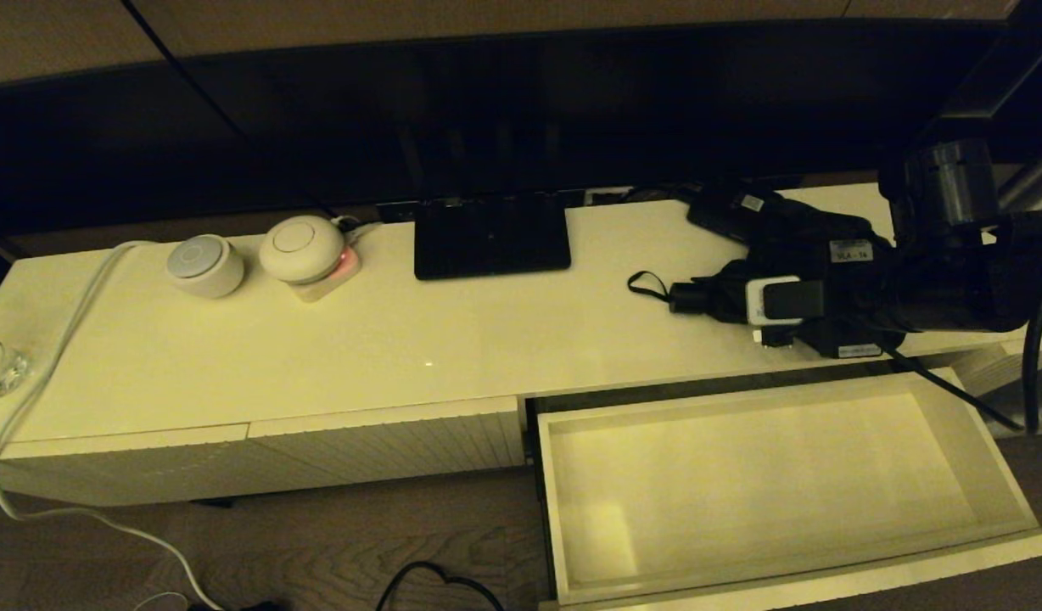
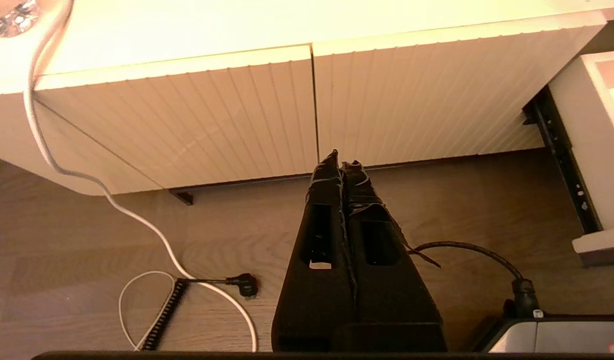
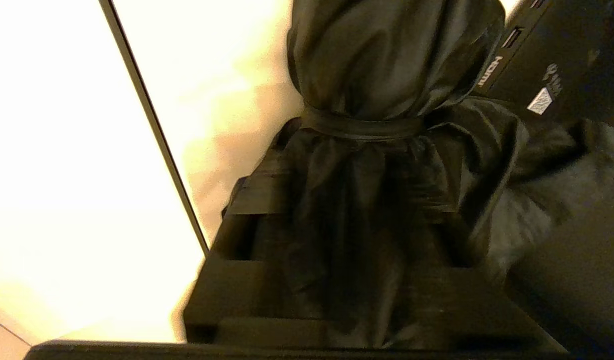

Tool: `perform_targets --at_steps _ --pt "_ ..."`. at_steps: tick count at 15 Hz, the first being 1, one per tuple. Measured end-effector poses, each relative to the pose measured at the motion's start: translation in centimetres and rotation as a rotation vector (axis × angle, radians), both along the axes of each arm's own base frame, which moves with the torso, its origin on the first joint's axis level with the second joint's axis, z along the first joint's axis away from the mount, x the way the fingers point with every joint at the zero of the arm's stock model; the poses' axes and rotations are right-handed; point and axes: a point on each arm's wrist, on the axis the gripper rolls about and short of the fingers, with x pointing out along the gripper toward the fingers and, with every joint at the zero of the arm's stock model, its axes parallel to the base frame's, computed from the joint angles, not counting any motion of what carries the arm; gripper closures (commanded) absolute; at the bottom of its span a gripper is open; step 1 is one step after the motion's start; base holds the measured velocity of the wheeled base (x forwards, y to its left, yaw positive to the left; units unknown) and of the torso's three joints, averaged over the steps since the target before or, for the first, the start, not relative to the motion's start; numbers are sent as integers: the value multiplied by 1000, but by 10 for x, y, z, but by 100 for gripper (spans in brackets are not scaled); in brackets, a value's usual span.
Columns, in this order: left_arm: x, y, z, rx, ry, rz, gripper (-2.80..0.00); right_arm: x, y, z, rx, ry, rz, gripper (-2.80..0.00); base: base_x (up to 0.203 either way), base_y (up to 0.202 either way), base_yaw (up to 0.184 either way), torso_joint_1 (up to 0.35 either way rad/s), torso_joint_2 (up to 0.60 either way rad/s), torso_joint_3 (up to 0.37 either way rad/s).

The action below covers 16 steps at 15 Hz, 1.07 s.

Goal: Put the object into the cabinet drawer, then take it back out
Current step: Put the umbrella in the drawer

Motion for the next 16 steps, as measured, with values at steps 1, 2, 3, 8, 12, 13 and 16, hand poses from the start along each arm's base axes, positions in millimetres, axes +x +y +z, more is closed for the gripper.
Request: perform_targets --at_steps 1,2,3,8,12,13,16 --pt "0 0 0 0 0 1 0 2 -1 -1 -1 7 -3 0 0 0 0 0 0 0" --pt "0 0 0 0 0 0 0 4 -1 -2 0 7 -4 0 0 0 0 0 0 0" --pt "0 0 0 0 0 0 0 7 0 -2 2 7 -3 0 0 0 0 0 0 0" --pt "0 0 0 0 0 0 0 20 3 -5 31 34 -5 0 0 0 0 0 0 0" --pt "0 0 0 0 0 0 0 10 2 6 31 5 -2 0 0 0 0 0 0 0" --pt "0 0 0 0 0 0 0 5 2 11 31 -8 2 0 0 0 0 0 0 0" --pt "0 0 0 1 0 0 0 -13 -1 29 19 -60 17 0 0 0 0 0 0 0"
